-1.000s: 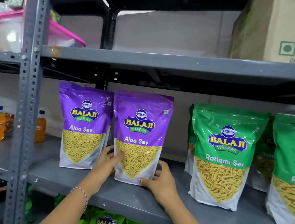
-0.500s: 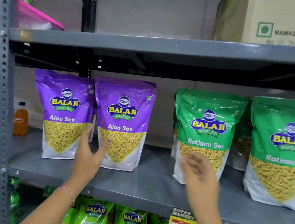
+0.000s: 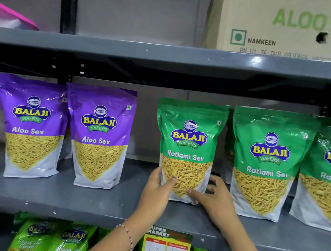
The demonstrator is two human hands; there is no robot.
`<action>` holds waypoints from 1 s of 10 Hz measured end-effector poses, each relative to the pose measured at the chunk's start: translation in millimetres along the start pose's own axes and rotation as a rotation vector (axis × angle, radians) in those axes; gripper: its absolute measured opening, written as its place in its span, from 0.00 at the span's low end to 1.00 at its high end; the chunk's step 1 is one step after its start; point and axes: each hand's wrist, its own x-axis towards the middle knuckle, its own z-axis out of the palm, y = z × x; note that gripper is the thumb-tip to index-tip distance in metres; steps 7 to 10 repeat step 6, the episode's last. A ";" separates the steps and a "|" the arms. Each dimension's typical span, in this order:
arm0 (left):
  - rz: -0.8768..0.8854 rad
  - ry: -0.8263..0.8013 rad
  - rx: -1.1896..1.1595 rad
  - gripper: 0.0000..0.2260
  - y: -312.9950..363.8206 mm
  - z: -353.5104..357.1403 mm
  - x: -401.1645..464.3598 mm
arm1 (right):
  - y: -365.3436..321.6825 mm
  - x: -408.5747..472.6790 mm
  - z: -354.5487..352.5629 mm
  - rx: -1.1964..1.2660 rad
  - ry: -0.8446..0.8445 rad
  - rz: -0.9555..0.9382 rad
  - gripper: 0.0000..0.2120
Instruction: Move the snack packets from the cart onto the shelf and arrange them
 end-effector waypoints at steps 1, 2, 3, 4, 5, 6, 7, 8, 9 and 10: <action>0.019 -0.022 -0.025 0.13 -1.7 0.3 0.0 | -4.2 -1.9 0.2 -0.024 0.002 -0.020 0.29; 0.026 -0.017 -0.025 0.16 -1.6 -0.7 -0.5 | -5.0 -2.8 -0.3 -0.039 0.005 -0.025 0.29; 0.029 -0.009 0.014 0.17 -2.3 -2.1 -5.1 | -6.6 -6.5 -1.6 -0.041 -0.001 -0.024 0.29; 0.036 0.027 0.149 0.26 3.6 -2.8 -12.0 | -10.0 -12.0 -2.0 -0.040 0.008 -0.023 0.33; 0.114 0.080 0.278 0.31 10.6 -1.0 -23.0 | -13.2 -27.5 -2.1 -0.102 0.183 -0.114 0.26; 0.354 0.099 0.432 0.30 18.3 2.6 -29.9 | -25.7 -42.0 -10.2 -0.200 0.391 -0.285 0.17; 0.354 0.099 0.432 0.30 18.3 2.6 -29.9 | -25.7 -42.0 -10.2 -0.200 0.391 -0.285 0.17; 0.354 0.099 0.432 0.30 18.3 2.6 -29.9 | -25.7 -42.0 -10.2 -0.200 0.391 -0.285 0.17; 0.354 0.099 0.432 0.30 18.3 2.6 -29.9 | -25.7 -42.0 -10.2 -0.200 0.391 -0.285 0.17; 0.354 0.099 0.432 0.30 18.3 2.6 -29.9 | -25.7 -42.0 -10.2 -0.200 0.391 -0.285 0.17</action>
